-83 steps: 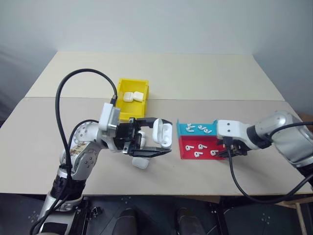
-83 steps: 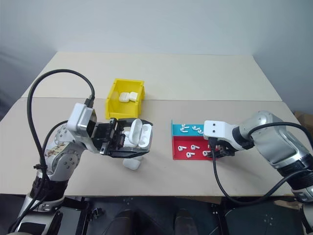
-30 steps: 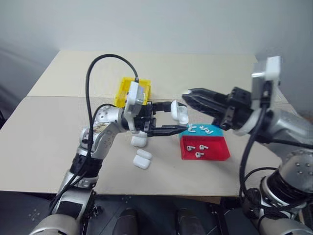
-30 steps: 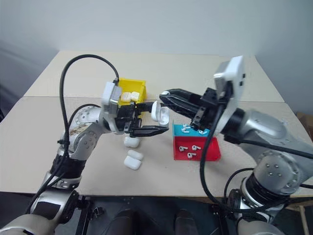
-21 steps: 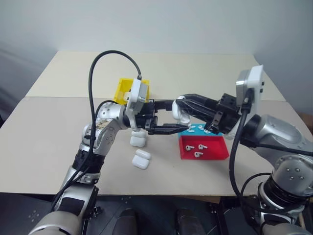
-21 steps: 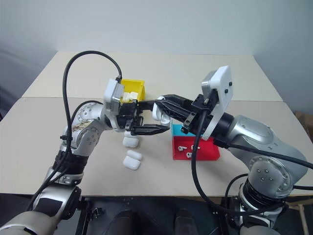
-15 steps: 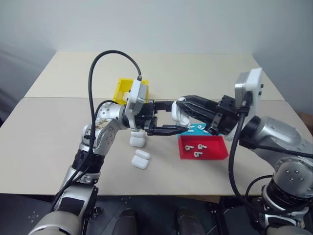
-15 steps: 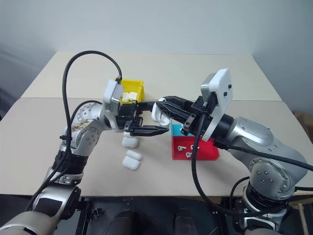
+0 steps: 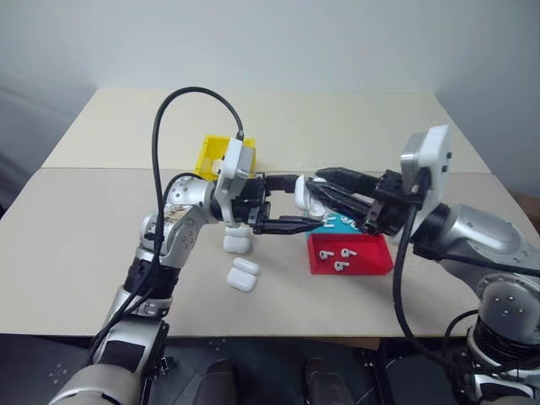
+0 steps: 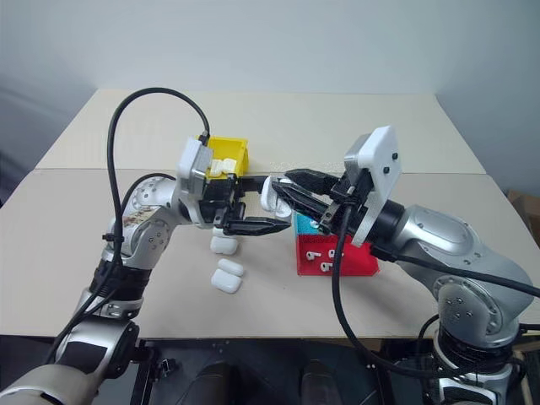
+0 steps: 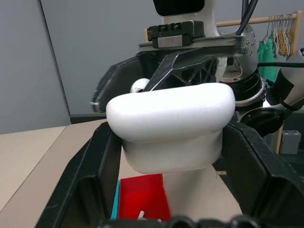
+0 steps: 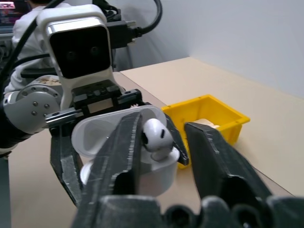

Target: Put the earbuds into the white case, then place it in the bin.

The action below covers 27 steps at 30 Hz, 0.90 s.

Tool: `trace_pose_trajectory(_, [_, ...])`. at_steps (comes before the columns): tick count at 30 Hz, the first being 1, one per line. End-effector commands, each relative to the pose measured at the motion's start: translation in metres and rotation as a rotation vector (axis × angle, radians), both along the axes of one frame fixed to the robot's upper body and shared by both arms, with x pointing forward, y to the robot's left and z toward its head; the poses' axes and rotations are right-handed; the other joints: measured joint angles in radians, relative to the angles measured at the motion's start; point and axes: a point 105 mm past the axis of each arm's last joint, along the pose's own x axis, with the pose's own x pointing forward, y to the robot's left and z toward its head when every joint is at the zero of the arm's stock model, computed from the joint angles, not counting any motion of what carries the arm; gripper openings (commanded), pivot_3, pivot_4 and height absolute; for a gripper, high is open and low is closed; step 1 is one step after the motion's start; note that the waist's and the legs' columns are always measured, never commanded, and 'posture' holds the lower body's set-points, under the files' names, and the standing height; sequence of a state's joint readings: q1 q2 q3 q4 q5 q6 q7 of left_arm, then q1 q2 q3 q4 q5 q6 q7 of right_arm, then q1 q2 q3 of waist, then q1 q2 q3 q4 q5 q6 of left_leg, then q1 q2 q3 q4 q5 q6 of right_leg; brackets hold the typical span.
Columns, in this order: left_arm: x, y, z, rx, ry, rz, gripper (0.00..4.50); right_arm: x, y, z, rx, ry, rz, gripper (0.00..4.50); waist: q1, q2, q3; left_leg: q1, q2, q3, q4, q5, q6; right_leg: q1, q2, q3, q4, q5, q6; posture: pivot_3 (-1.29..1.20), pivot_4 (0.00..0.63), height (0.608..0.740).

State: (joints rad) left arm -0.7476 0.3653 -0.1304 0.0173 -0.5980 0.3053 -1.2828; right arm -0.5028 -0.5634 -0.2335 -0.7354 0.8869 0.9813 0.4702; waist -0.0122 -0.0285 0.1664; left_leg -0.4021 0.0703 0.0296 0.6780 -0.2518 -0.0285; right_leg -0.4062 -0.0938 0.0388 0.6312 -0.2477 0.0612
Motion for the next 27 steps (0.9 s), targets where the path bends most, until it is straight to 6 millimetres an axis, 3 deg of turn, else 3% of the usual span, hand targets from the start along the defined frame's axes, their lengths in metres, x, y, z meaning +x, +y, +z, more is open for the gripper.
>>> trace_pose_trajectory(1, [-0.003, 0.001, 0.016, -0.046, -0.058, -0.001, 2.86, -0.007, 0.0, 0.008, 0.006, -0.044, 0.027, 2.95, 0.0, 0.0, 0.0, 0.0, 0.0, 0.0, 0.0, 0.0, 0.0, 0.0, 0.0, 0.0, 0.0, 0.0, 0.0, 0.0, 0.15, 0.74])
trace_pose_trajectory(13, [-0.002, 0.003, 0.014, -0.048, -0.052, 0.012, 2.86, -0.009, -0.016, 0.044, 0.122, -0.084, 0.038, 2.95, 0.0, 0.0, 0.0, -0.001, 0.0, 0.0, 0.0, 0.0, 0.0, 0.0, 0.0, 0.0, -0.001, 0.0, 0.0, 0.0, 0.15, 0.74])
trace_pose_trajectory(20, [0.0, 0.008, 0.015, -0.04, -0.064, 0.023, 2.86, -0.003, -0.033, 0.047, 0.103, -0.072, -0.002, 2.95, 0.0, 0.0, 0.0, -0.001, 0.0, 0.0, 0.0, 0.0, 0.0, 0.0, 0.0, 0.0, -0.001, 0.0, 0.0, 0.0, 0.15, 0.74])
trace_pose_trajectory(23, [0.001, 0.023, 0.015, -0.004, -0.093, 0.039, 2.86, 0.014, -0.049, 0.026, -0.141, -0.044, -0.094, 2.95, 0.0, 0.0, 0.0, -0.001, 0.0, 0.0, 0.0, 0.0, 0.0, 0.0, 0.0, 0.0, -0.001, 0.0, 0.0, 0.0, 0.15, 0.74])
trace_pose_trajectory(27, [-0.008, 0.041, 0.016, 0.031, -0.102, 0.023, 2.86, 0.03, -0.064, -0.017, -0.486, 0.05, -0.059, 2.95, -0.006, 0.001, 0.0, 0.0, 0.0, 0.0, -0.001, 0.0, 0.0, 0.0, 0.0, 0.0, -0.001, 0.0, 0.0, 0.0, 0.15, 0.74])
